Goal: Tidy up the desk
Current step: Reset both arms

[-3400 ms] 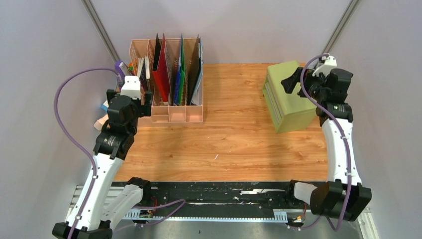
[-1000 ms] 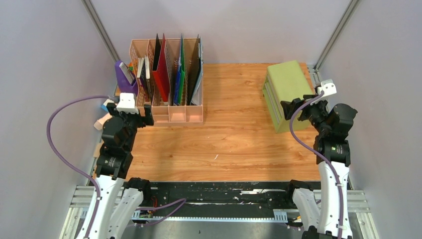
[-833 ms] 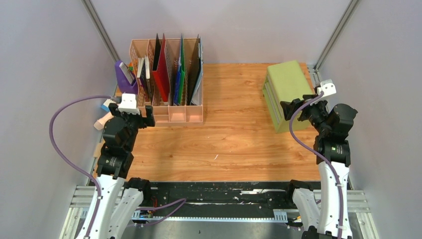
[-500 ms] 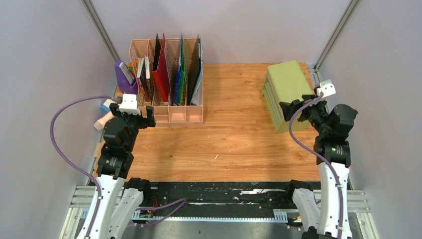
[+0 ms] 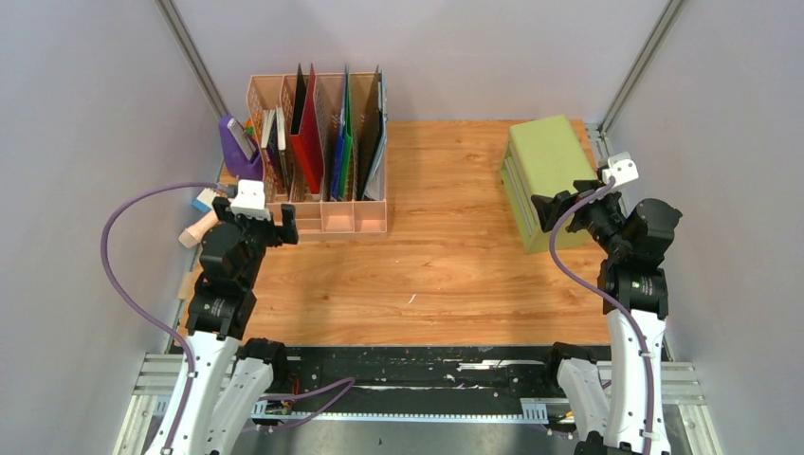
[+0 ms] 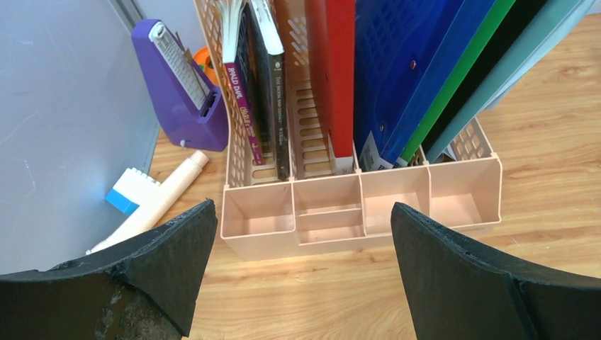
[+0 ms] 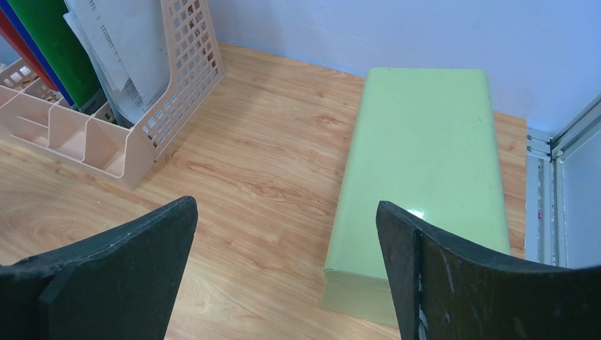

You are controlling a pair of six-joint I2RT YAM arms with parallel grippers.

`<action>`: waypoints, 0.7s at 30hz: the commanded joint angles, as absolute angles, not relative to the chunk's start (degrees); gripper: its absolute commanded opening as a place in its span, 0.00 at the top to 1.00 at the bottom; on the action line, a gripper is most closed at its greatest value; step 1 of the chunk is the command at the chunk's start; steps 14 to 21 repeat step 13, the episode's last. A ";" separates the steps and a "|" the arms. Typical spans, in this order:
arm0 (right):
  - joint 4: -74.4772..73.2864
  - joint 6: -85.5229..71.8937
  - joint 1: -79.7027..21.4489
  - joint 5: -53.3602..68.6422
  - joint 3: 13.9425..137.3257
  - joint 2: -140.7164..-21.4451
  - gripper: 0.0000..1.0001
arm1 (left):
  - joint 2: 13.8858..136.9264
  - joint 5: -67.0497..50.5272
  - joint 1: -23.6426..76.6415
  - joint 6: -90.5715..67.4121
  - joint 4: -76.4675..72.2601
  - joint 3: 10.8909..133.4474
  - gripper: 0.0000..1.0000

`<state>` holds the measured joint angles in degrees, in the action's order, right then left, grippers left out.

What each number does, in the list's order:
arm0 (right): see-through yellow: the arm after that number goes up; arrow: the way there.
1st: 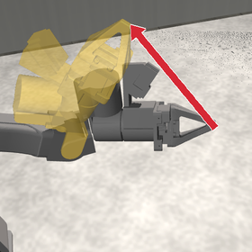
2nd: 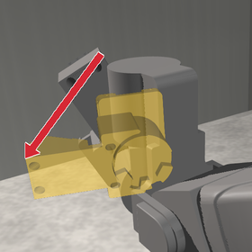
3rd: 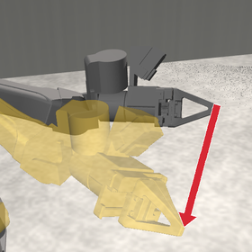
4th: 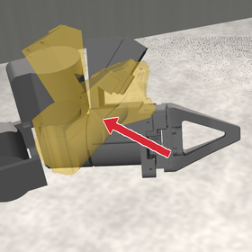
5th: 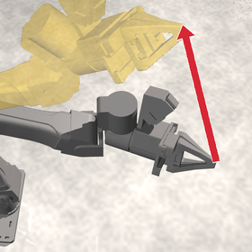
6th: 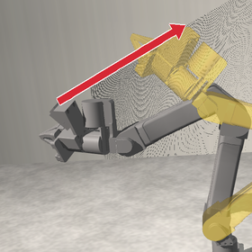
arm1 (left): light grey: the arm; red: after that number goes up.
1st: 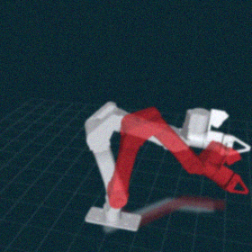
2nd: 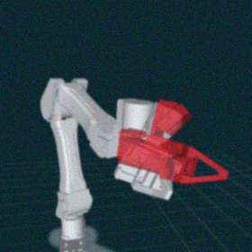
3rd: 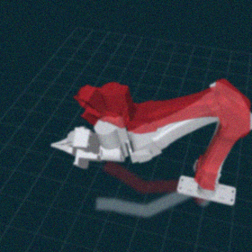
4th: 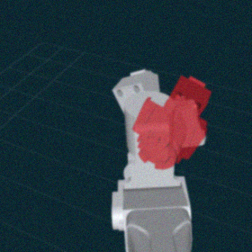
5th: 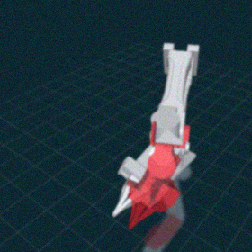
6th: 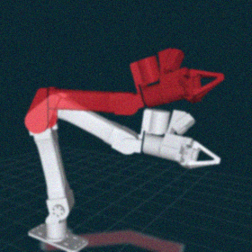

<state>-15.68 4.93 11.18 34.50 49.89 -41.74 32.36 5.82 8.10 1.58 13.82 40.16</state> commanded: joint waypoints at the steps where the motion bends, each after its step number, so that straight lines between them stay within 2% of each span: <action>1: -15.12 6.15 11.51 35.86 50.27 -41.62 0.00 | 32.43 5.03 7.56 2.33 10.94 39.69 0.00; 21: -15.27 6.41 11.47 36.28 50.27 -41.83 0.00 | 32.89 3.82 7.56 2.53 10.59 39.12 0.00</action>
